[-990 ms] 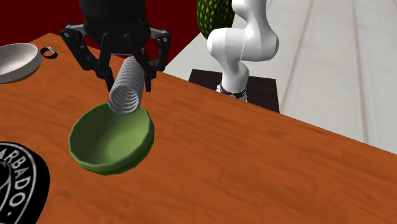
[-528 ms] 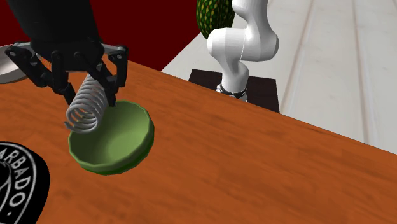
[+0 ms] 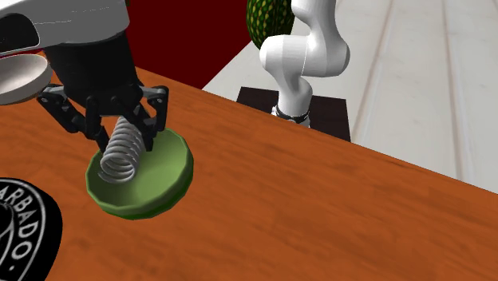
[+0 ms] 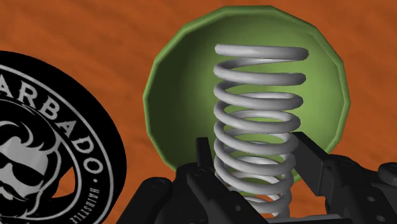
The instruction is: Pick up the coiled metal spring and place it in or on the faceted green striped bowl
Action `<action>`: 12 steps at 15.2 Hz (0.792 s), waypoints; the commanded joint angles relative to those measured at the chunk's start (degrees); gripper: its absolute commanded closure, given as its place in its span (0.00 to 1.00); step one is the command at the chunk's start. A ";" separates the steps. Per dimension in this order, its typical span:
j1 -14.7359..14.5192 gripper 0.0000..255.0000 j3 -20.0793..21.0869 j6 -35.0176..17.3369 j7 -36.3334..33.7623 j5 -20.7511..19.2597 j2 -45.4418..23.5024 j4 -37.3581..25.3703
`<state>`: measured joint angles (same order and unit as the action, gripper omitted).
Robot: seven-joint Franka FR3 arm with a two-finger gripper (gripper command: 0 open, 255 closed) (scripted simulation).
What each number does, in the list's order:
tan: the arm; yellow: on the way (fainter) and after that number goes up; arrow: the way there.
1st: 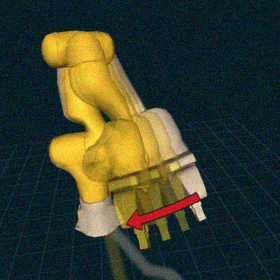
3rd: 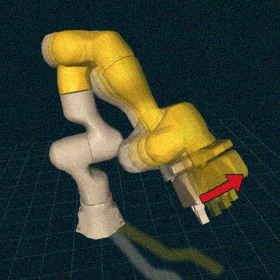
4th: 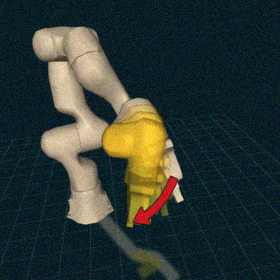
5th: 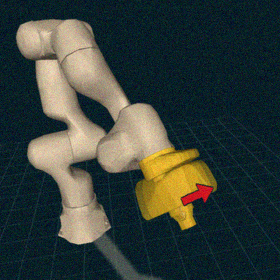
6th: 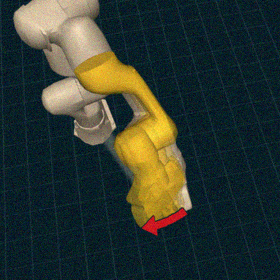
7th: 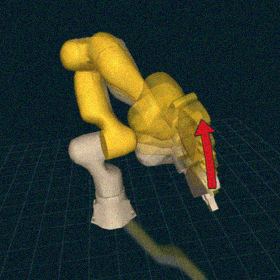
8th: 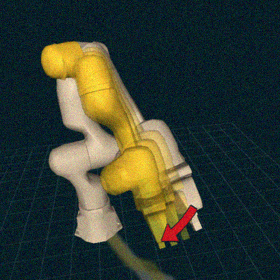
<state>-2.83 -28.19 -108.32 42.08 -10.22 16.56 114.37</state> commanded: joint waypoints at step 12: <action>0.08 0.00 -0.21 -3.08 -0.26 -0.16 -0.10 2.95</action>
<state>-2.75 -28.41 -111.40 41.82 -10.38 16.46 117.32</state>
